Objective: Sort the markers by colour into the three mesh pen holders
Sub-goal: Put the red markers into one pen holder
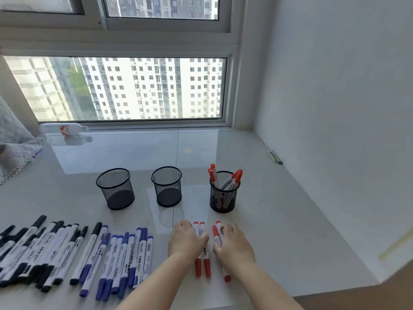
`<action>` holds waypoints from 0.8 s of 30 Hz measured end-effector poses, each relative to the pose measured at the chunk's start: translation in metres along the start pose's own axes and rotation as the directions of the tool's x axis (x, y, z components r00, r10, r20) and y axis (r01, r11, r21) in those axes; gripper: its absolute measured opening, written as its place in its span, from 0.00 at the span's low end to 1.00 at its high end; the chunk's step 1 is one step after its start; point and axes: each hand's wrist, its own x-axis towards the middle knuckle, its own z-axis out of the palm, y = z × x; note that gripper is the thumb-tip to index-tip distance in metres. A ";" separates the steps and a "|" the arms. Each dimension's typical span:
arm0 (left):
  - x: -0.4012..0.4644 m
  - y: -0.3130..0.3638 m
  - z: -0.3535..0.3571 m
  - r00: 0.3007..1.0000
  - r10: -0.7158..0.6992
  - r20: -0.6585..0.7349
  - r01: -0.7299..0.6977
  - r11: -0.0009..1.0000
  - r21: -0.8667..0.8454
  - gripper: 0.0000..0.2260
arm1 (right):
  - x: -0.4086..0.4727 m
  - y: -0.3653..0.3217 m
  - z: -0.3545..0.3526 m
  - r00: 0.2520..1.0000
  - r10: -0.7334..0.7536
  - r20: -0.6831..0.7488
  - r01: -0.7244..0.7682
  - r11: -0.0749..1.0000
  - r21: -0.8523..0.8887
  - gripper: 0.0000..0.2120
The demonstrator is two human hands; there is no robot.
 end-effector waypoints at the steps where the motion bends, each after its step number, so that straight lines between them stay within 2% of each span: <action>1: 0.000 0.000 0.001 0.999 0.036 0.020 -0.038 0.994 0.104 0.21 | 0.000 0.002 -0.002 1.000 0.019 -0.006 -0.019 0.998 -0.063 0.19; 3: -0.001 -0.002 0.004 0.990 0.134 0.048 -0.142 0.947 0.288 0.17 | 0.000 0.008 -0.005 0.996 0.083 -0.045 -0.088 0.988 -0.126 0.17; 4: -0.002 -0.003 0.006 0.986 0.163 0.043 -0.168 0.934 0.316 0.17 | 0.001 0.011 -0.007 0.992 0.117 -0.055 -0.123 0.984 -0.128 0.16; 9: -0.002 -0.003 0.002 0.979 0.201 0.021 -0.199 0.943 0.266 0.16 | 0.005 0.020 -0.013 0.988 0.154 0.005 -0.151 0.977 -0.148 0.13; 11: 0.000 -0.001 -0.005 0.986 0.162 0.040 -0.167 0.963 0.211 0.15 | 0.009 0.026 -0.017 0.980 0.195 0.032 -0.194 0.981 -0.025 0.12; 12: 0.002 0.000 -0.010 0.990 0.134 0.047 -0.140 0.974 0.179 0.14 | 0.013 0.029 -0.021 0.973 0.225 0.047 -0.229 0.968 0.103 0.11; 15: 0.012 0.001 -0.021 0.994 0.066 0.090 -0.069 0.997 0.036 0.10 | 0.028 0.035 -0.041 0.958 0.282 0.059 -0.268 0.794 0.546 0.03; 19: 0.024 0.001 -0.025 0.985 0.130 0.114 -0.093 0.954 -0.286 0.01 | 0.053 0.029 -0.087 0.938 0.332 -0.103 -0.155 0.663 0.732 0.10; 22: 0.033 0.013 -0.027 0.980 0.146 0.138 -0.039 0.813 -0.581 0.10 | 0.073 0.016 -0.122 0.907 0.391 -0.154 -0.042 0.450 0.892 0.17; 24: 0.044 0.021 -0.034 0.993 0.111 0.033 -0.065 0.767 -0.639 0.13 | 0.087 0.005 -0.135 0.914 0.383 -0.131 0.021 0.279 0.960 0.17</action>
